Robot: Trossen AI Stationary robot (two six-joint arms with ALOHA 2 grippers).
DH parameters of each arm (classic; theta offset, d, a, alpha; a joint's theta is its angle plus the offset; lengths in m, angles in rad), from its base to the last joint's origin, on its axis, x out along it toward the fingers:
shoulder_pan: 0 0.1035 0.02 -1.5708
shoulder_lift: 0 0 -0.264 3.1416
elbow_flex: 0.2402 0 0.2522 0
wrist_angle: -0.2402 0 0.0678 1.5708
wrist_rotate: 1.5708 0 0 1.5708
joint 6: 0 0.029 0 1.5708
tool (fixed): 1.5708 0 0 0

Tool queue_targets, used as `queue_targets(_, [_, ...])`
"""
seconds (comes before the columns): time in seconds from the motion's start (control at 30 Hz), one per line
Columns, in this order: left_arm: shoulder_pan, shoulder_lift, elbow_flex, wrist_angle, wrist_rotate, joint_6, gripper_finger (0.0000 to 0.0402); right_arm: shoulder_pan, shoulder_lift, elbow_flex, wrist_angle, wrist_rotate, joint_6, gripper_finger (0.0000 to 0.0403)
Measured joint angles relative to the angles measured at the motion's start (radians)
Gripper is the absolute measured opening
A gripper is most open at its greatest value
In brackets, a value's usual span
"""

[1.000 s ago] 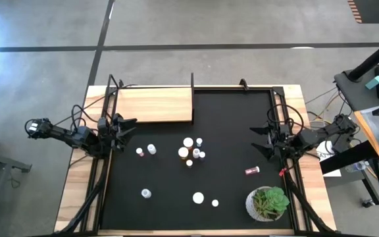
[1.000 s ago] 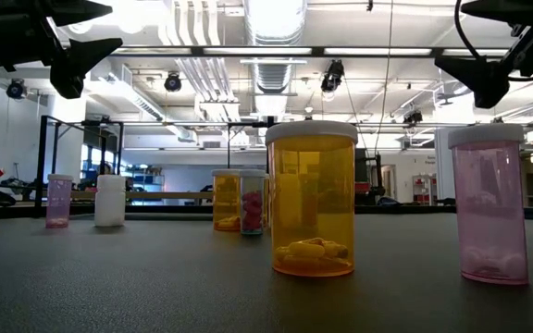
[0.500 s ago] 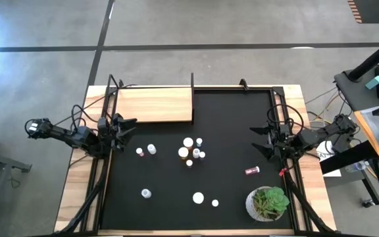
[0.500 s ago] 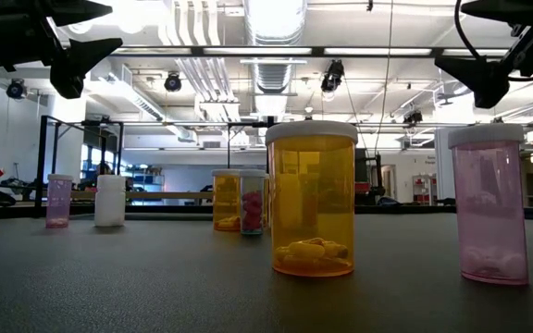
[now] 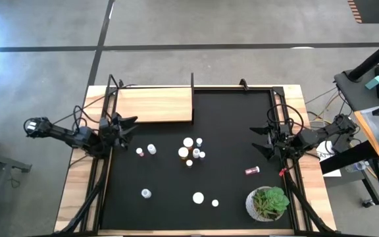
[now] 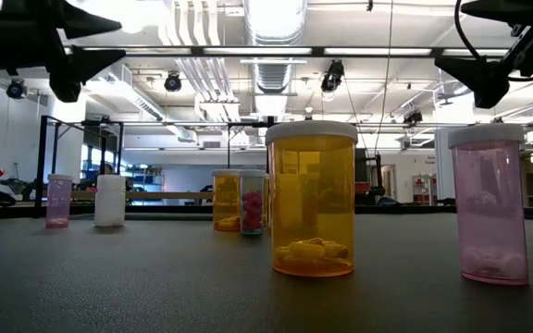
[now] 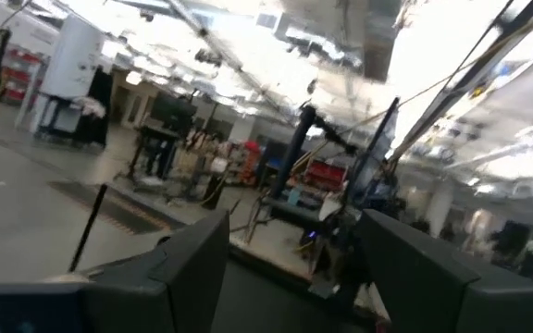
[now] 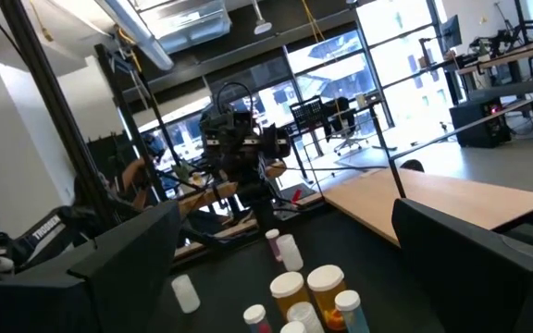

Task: Pick and place medicine bottles onto shelf by color
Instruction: Put the top left white pill bottle on the shelf

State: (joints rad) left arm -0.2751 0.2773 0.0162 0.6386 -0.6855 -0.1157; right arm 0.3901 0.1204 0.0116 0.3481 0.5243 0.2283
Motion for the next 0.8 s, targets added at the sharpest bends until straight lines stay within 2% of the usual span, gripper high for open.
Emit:
queue_targets(0.17, [0.0,0.069,0.07,-0.045,-0.011,0.001,0.0228,0.0,0.0,0.0,0.0,0.0,0.0,0.0384])
queue_targets(0.47, [0.0,0.209,0.306,-0.416,-0.038,-0.025,0.0228,0.0,0.0,0.0,0.0,0.0,0.0,0.0384])
queue_targets(0.57, [0.001,0.246,0.41,-0.612,-0.092,-0.157,0.0228,0.0,0.0,0.0,0.0,0.0,0.0,0.0384])
queue_targets(0.8, [0.029,0.391,0.598,-1.073,-0.135,-0.626,0.0228,0.0,0.0,0.0,0.0,0.0,0.0,0.0384])
